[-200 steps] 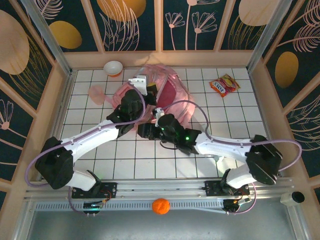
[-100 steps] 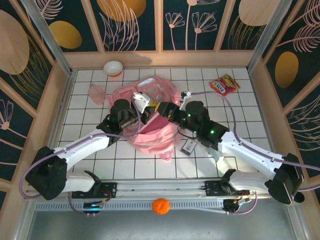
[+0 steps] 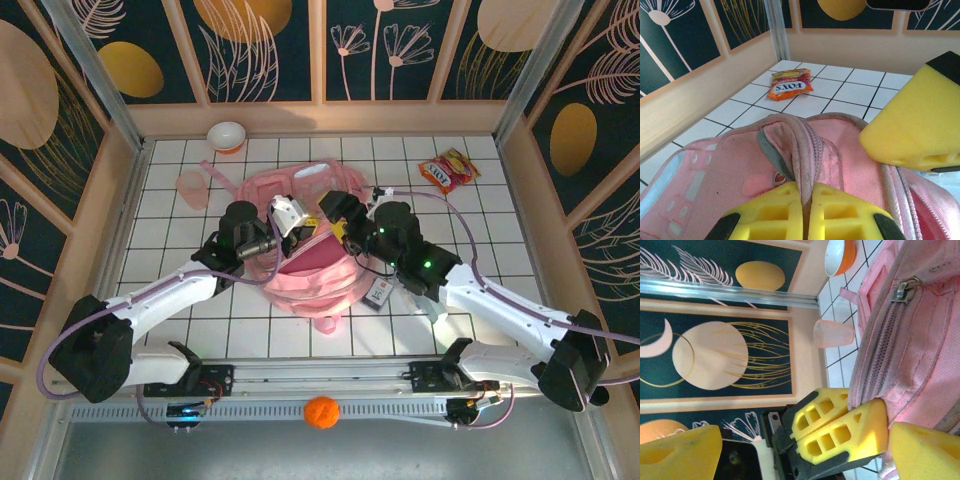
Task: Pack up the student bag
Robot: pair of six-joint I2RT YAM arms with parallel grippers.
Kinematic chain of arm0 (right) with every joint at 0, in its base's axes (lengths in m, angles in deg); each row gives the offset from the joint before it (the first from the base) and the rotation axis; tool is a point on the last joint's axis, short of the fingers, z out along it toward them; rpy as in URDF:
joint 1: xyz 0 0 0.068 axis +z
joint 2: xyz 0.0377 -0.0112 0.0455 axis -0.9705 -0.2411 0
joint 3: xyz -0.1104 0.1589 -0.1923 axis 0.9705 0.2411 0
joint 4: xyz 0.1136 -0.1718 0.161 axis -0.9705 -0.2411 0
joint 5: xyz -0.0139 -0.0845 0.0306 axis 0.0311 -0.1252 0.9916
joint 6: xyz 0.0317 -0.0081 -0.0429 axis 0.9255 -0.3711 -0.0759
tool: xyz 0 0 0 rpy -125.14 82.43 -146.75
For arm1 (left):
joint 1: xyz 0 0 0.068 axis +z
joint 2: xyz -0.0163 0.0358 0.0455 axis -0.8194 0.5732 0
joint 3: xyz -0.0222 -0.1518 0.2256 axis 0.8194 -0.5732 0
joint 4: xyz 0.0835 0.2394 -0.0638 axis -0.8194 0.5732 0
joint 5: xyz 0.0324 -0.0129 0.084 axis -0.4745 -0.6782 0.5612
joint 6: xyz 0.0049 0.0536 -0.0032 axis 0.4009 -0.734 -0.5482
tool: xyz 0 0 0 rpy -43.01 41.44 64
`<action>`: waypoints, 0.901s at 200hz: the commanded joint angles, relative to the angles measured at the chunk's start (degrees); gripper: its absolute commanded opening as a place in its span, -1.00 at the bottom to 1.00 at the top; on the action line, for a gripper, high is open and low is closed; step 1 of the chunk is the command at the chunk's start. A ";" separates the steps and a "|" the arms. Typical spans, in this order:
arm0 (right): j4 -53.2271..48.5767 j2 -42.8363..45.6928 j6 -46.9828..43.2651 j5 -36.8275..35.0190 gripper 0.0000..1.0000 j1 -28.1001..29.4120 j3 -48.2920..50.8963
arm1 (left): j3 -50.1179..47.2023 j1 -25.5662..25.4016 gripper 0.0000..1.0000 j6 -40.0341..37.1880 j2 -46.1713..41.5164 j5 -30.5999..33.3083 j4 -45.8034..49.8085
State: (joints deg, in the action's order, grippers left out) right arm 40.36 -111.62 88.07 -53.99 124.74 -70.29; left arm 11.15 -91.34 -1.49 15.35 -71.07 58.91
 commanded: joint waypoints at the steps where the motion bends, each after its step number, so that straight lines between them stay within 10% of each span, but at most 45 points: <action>1: 2.54 -0.97 6.22 -1.22 0.75 0.04 2.65 | 1.35 -0.25 -1.00 -2.96 -2.52 -4.63 -9.31; 103: -8.88 2.40 8.87 -6.57 0.75 0.80 4.72 | 1.22 -0.25 -1.00 -2.32 -2.52 3.97 -7.55; 180: 7.58 2.03 8.92 -2.74 0.70 -0.16 9.70 | 1.21 -0.29 -1.00 -2.81 -3.05 -0.44 -7.79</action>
State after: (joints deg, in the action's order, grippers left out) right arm 39.33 -108.52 97.46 -57.33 125.11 -60.31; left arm 10.80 -91.45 -2.91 15.04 -67.68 60.42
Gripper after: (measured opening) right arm 0.853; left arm 0.058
